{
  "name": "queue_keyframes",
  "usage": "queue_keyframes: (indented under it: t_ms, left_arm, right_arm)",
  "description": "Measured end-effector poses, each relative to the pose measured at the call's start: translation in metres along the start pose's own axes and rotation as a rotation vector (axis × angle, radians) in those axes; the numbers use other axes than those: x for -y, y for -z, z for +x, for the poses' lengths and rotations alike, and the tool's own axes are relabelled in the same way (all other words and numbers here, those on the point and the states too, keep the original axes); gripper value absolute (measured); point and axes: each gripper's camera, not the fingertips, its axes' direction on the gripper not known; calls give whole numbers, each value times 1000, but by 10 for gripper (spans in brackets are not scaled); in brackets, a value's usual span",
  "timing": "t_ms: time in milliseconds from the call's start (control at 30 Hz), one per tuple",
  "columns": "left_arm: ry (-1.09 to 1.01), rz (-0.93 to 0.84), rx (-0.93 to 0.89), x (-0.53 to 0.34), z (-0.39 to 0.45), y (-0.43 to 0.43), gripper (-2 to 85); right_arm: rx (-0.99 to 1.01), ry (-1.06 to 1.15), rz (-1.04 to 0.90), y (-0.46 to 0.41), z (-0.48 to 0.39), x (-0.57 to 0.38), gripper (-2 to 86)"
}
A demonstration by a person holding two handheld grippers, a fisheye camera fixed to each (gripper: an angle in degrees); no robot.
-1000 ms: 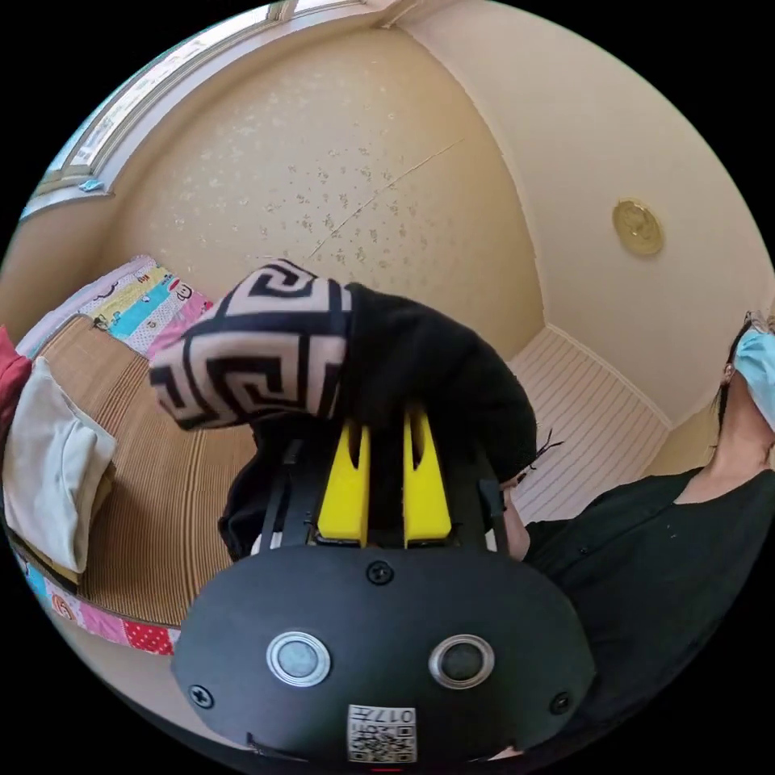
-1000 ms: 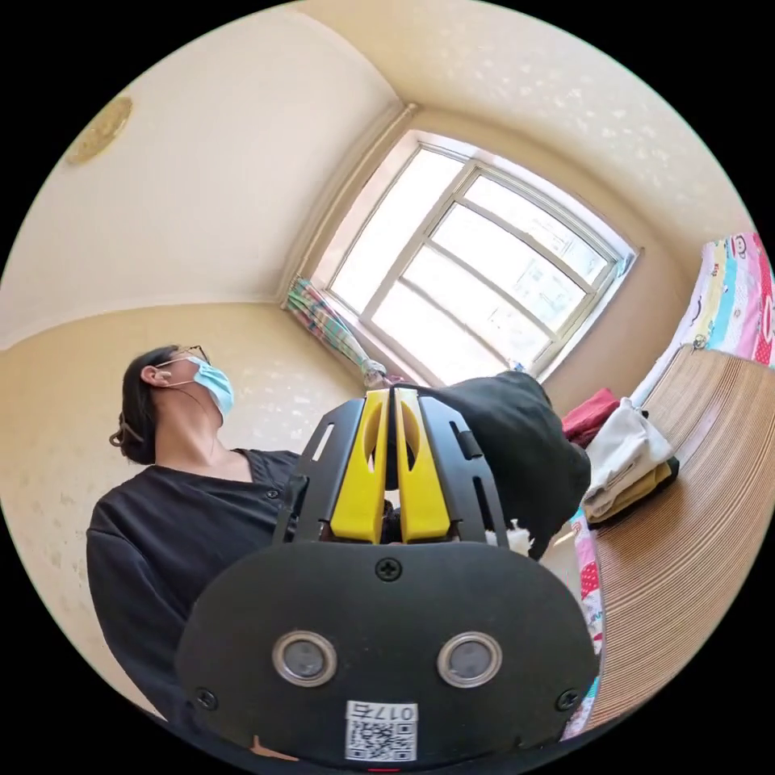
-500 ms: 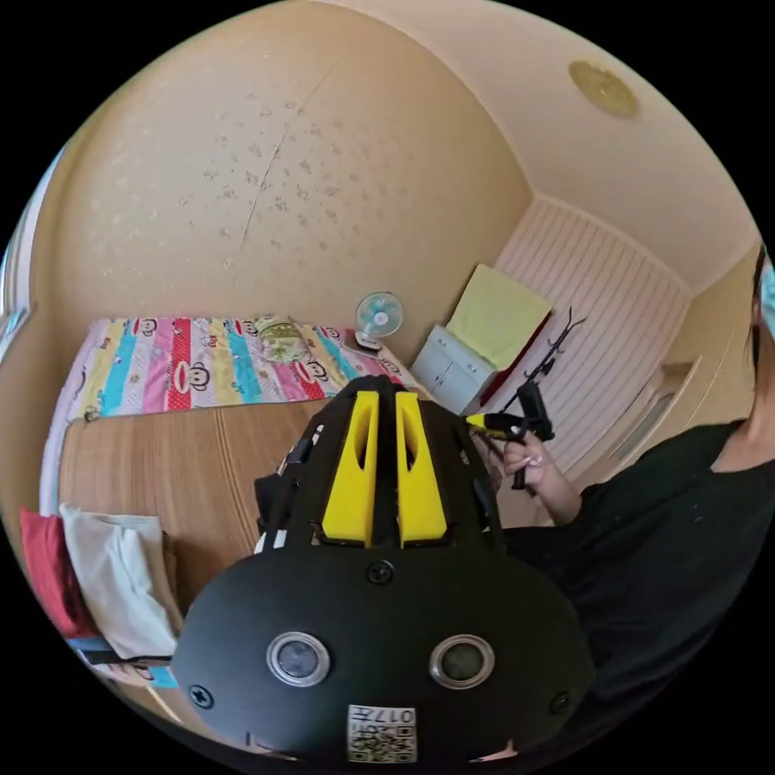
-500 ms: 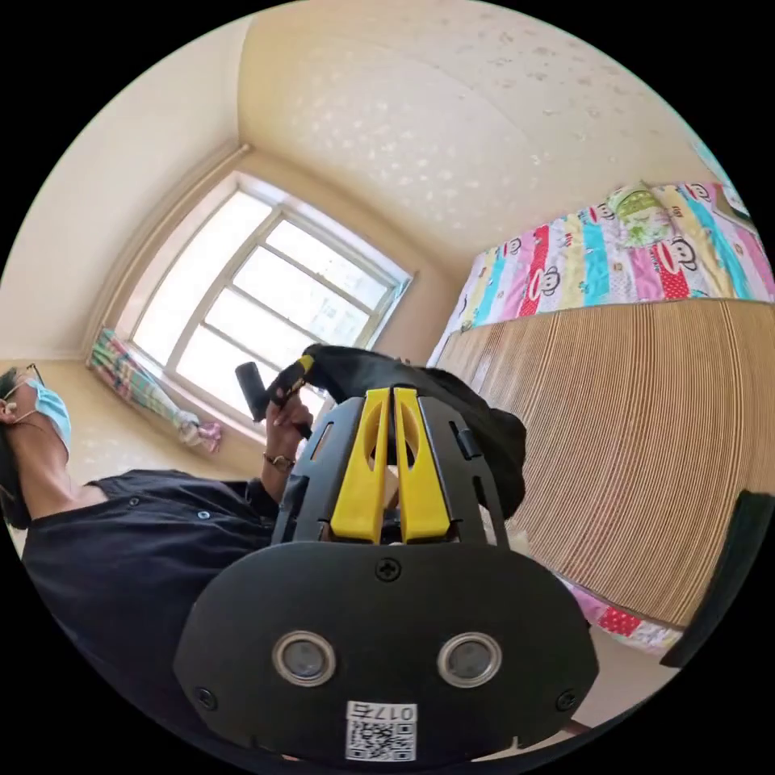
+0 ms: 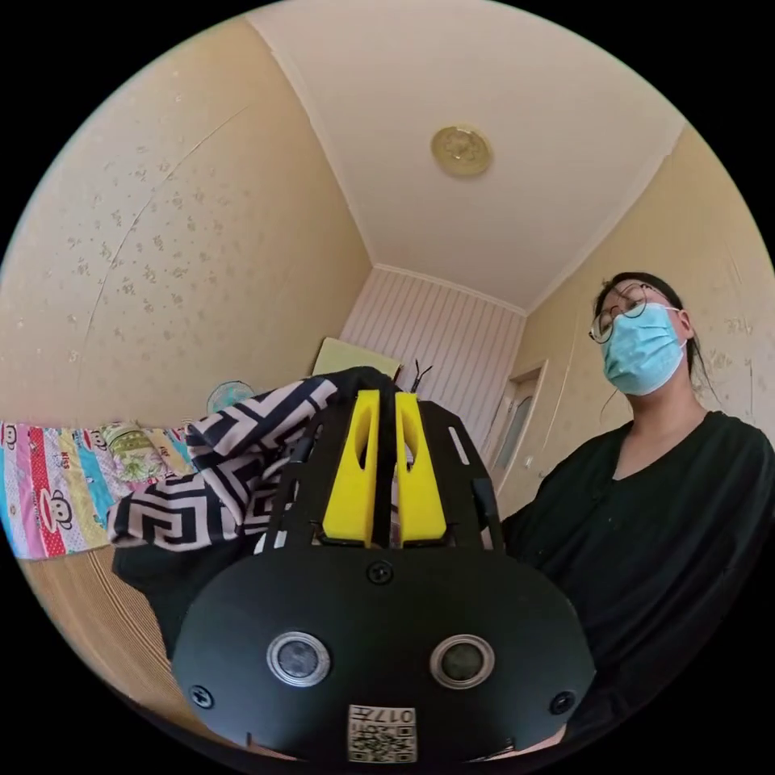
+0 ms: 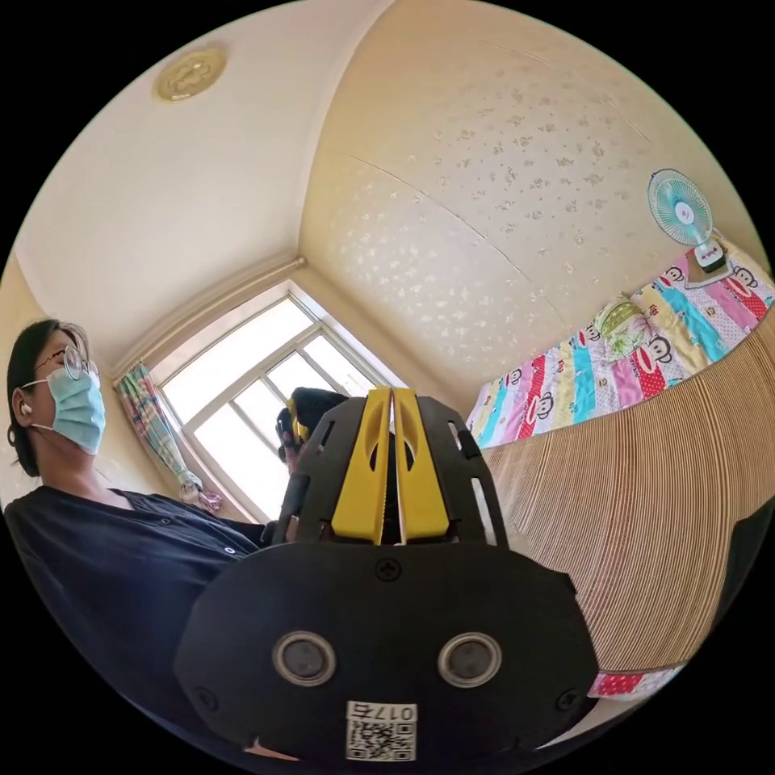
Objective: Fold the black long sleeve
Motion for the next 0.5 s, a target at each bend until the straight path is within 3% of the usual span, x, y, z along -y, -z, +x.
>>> queue_keyframes:
  t_ms: [100, 267, 500]
  left_arm:
    - [34, 14, 22, 1, -7, -8, 39]
    - [-42, -175, 166, 4, 14, -49, 39]
    - [-50, -391, -103, -41, 41, -140, 40]
  right_arm:
    - [-11, -22, -72, -14, 6, -8, 35]
    - [-9, 21, -204, -40, 3, -16, 97]
    - [-74, 267, -349, -97, -39, -5, 155]
